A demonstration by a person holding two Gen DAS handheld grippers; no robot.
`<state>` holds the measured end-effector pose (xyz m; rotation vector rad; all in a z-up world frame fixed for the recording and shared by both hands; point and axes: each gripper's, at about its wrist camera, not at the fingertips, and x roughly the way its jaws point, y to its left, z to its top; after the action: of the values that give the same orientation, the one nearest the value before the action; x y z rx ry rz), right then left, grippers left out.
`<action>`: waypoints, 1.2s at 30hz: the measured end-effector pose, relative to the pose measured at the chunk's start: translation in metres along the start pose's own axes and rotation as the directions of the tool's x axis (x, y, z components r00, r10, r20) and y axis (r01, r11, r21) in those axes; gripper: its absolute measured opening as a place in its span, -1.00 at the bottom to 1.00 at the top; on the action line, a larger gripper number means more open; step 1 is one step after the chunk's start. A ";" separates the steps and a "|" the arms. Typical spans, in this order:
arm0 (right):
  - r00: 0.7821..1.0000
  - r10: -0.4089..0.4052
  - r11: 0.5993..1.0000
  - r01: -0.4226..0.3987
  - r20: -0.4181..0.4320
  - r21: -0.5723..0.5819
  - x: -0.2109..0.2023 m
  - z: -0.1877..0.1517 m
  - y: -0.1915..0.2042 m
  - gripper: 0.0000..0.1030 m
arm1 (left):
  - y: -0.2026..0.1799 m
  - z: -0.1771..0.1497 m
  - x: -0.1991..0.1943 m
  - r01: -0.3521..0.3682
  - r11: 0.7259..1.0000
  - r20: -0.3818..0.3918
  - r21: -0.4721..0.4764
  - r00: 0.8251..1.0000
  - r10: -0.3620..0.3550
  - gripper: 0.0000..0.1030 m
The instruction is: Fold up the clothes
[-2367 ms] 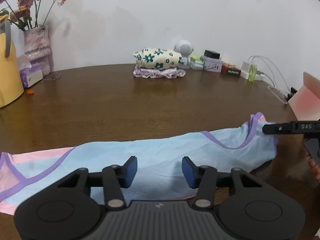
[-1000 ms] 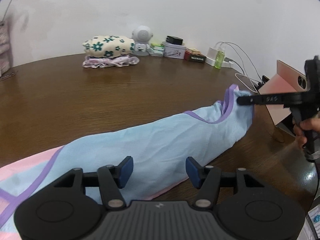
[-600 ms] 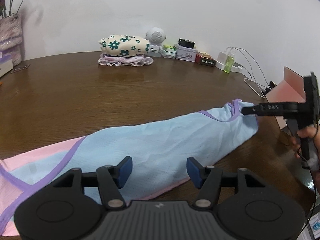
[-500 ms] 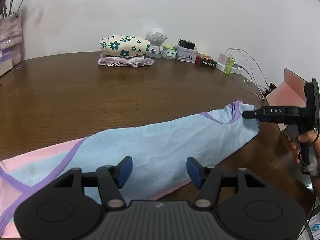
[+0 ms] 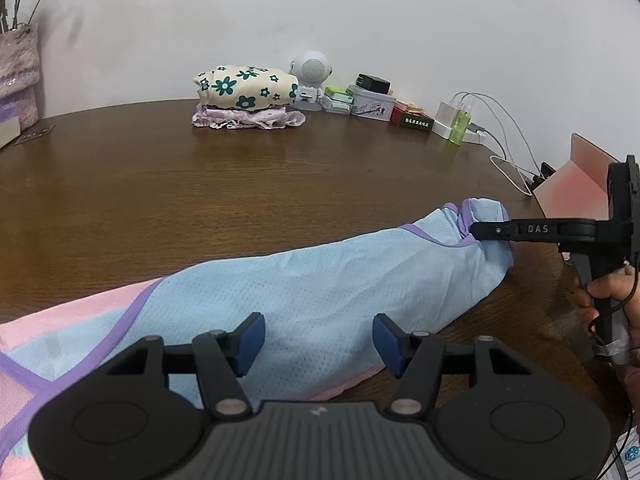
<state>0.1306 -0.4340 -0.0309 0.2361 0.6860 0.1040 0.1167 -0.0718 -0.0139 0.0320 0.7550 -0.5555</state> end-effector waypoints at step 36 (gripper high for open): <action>0.997 0.062 0.839 -0.027 0.045 -0.543 -0.034 -0.004 0.162 -0.76 | 0.026 -0.007 -0.035 -0.075 0.996 0.017 0.042 0.997 0.075 0.14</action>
<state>0.0990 -0.2827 0.0269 -0.2940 0.5643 0.3305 0.1045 -0.0318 -0.0006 0.0947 0.7241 -0.4995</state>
